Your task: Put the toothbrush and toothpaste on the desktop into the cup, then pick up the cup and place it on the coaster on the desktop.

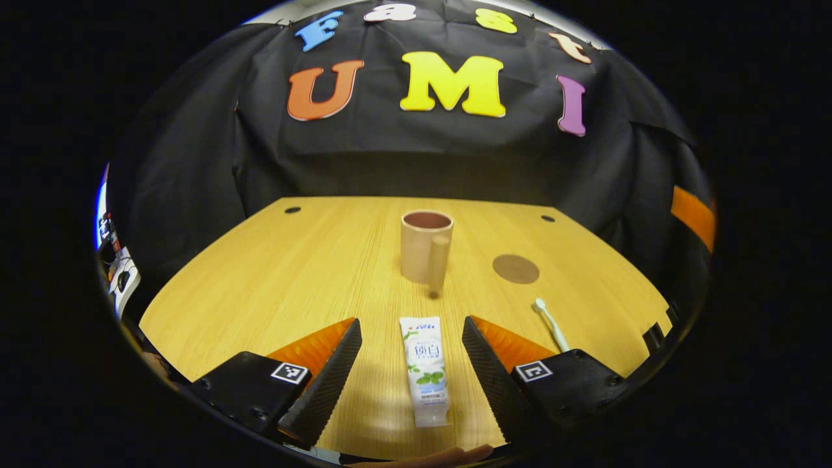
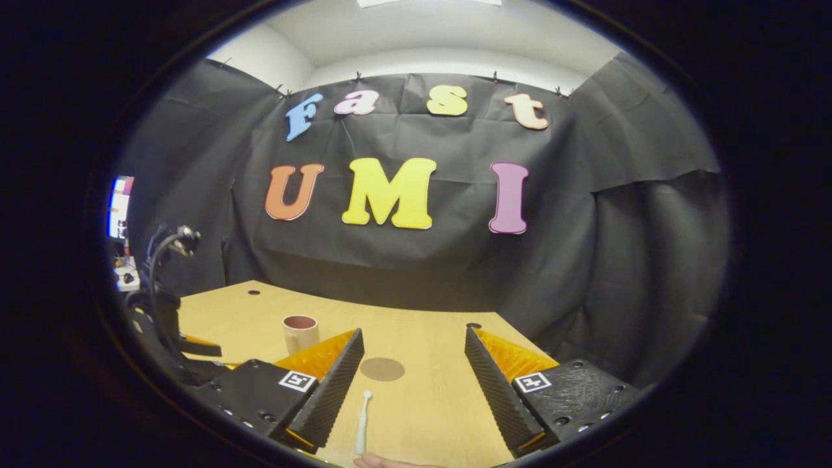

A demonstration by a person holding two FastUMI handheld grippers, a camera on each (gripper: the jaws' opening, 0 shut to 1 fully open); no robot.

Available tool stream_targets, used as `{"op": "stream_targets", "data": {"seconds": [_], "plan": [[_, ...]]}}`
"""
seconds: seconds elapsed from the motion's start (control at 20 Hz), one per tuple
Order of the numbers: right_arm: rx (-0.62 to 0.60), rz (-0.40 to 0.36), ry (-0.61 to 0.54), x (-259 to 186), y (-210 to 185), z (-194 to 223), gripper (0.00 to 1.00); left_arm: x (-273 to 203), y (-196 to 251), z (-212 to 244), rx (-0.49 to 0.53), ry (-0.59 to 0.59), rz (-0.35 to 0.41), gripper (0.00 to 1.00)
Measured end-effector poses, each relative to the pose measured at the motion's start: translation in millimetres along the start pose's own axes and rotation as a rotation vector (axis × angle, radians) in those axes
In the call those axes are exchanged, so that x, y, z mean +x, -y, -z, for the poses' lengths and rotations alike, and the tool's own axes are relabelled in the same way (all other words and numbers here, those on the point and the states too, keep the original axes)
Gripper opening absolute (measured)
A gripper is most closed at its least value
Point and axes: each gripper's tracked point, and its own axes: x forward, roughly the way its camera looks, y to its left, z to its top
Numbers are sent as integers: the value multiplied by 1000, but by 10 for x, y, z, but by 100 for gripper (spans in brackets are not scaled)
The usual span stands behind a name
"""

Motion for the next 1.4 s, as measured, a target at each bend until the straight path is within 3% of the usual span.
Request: {"op": "stream_targets", "data": {"seconds": [0.2, 0.55, 0.6, 0.75, 1.0, 1.2, 1.4], "plan": [[8, -13, -25, 20, -28, 110, 95, 107, 102, 354, -23, -147, 15, 99], [22, -16, -61, 62, 1, 259, 96, 164, 176, 506, 5, -214, 24, 98], [26, -18, -65, 58, 5, 269, 95, 183, 186, 490, 11, -209, 27, 88], [30, -20, -72, 75, 23, 298, 96, 210, 168, 498, 28, -201, 22, 80], [28, -18, -95, 121, 15, 361, 96, 217, 110, 498, 38, -182, 21, 49], [12, -28, -130, 181, -63, 446, 96, 195, 113, 447, -17, -107, 55, 45], [1, -28, -152, 249, -138, 507, 96, 173, -14, 329, -2, -36, 10, 44]]}}
